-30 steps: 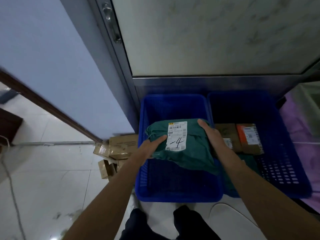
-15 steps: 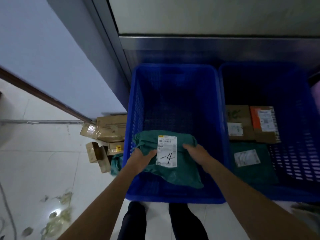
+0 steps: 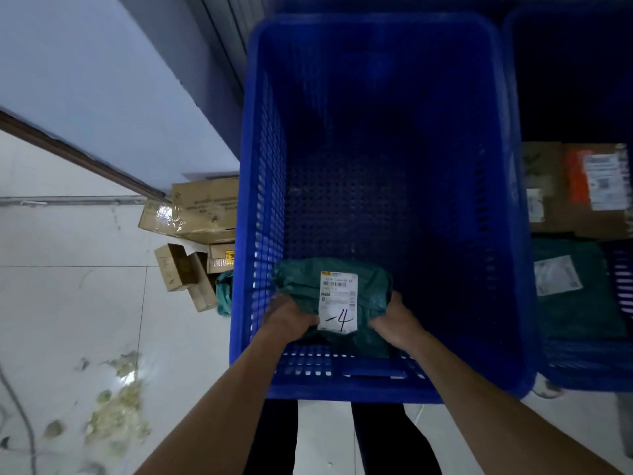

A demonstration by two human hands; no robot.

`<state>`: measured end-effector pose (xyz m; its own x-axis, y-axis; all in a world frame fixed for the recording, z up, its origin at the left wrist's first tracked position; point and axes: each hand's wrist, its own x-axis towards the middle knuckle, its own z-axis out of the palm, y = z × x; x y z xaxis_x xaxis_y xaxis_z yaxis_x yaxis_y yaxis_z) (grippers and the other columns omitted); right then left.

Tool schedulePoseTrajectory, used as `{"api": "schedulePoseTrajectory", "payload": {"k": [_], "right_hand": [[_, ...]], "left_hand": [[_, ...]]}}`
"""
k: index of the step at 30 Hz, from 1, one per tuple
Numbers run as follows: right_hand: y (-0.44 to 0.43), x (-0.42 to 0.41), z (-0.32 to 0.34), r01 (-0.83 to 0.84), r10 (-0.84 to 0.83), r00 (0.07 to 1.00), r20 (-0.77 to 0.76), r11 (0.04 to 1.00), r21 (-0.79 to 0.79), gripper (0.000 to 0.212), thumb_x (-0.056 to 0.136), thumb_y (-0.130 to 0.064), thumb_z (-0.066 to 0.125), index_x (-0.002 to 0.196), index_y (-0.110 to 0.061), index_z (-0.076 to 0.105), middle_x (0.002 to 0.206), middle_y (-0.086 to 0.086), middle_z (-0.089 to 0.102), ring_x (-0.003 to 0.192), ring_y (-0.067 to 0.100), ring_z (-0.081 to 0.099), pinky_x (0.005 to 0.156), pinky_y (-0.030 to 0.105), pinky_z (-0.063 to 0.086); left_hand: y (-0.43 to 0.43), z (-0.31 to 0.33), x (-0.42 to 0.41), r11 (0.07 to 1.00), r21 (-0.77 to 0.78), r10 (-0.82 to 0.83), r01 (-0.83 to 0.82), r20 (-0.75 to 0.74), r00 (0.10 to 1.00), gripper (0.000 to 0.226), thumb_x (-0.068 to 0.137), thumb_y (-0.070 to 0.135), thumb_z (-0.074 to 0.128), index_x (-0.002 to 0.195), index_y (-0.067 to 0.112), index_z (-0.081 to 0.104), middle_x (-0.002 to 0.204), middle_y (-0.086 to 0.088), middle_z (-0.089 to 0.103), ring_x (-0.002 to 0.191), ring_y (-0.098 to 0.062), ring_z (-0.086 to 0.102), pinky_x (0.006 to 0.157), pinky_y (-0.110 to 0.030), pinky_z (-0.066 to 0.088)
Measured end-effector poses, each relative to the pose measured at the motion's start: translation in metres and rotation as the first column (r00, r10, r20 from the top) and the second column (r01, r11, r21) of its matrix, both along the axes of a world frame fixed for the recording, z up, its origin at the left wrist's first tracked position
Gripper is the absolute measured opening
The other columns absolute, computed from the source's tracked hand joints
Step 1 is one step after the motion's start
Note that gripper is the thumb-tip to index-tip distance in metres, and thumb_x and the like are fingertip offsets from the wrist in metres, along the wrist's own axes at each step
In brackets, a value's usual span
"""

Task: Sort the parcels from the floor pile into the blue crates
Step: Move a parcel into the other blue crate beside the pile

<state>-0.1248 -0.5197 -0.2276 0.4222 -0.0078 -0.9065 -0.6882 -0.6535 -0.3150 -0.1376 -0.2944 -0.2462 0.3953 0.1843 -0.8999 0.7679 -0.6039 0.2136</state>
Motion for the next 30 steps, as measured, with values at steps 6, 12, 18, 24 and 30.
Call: {"api": "schedulePoseTrajectory", "payload": {"k": [6,12,18,24,30], "right_hand": [[0.004,-0.012,-0.024,-0.184,0.179,0.981,-0.072,0.979,-0.088,0.074,0.086,-0.025,0.074,0.142,-0.014,0.028,0.116,0.006,0.06,0.101,0.024,0.062,0.083,0.032,0.053],[0.012,-0.008,-0.037,-0.19,0.179,0.977,-0.116,0.978,-0.091,0.059,0.099,-0.043,0.057,0.146,-0.014,0.037,0.135,0.006,0.058,0.114,0.024,0.059,0.095,0.033,0.049],[0.017,-0.001,-0.051,-0.172,0.149,0.979,-0.139,0.971,-0.165,0.063,0.105,-0.055,0.032,0.145,-0.007,0.041,0.138,0.016,0.055,0.117,0.032,0.058,0.094,0.036,0.047],[0.018,0.006,-0.066,-0.208,0.184,0.973,-0.143,0.961,-0.184,0.059,0.107,-0.051,0.031,0.138,-0.004,0.049,0.131,0.016,0.059,0.111,0.031,0.06,0.095,0.038,0.048],[0.015,0.003,-0.076,-0.224,0.206,0.972,-0.113,0.956,-0.188,0.048,0.107,-0.048,0.037,0.119,-0.01,0.063,0.109,0.01,0.066,0.094,0.027,0.062,0.086,0.035,0.05]], "left_hand": [[-0.01,-0.012,-0.017,0.964,0.185,-0.156,0.19,-0.185,0.97,0.082,0.086,0.032,0.079,0.148,0.002,0.034,0.144,-0.017,0.05,0.133,-0.033,0.05,0.106,-0.038,0.046],[-0.012,-0.017,-0.013,0.932,0.231,-0.239,0.28,-0.191,0.952,0.035,0.093,0.014,0.065,0.126,0.0,0.062,0.128,-0.016,0.063,0.115,-0.03,0.063,0.077,-0.03,0.048],[-0.017,-0.025,-0.006,0.927,0.261,-0.23,0.271,-0.175,0.957,0.033,0.101,0.015,0.053,0.129,0.0,0.06,0.134,-0.018,0.06,0.122,-0.033,0.06,0.092,-0.037,0.052],[-0.02,-0.037,-0.002,0.911,0.298,-0.239,0.284,-0.178,0.955,0.033,0.1,0.013,0.051,0.13,0.003,0.061,0.136,-0.017,0.059,0.124,-0.031,0.057,0.093,-0.035,0.05],[-0.026,-0.039,0.006,0.911,0.29,-0.227,0.294,-0.243,0.943,0.024,0.1,0.012,0.054,0.117,0.001,0.068,0.124,-0.015,0.066,0.112,-0.028,0.065,0.075,-0.03,0.05]]}}
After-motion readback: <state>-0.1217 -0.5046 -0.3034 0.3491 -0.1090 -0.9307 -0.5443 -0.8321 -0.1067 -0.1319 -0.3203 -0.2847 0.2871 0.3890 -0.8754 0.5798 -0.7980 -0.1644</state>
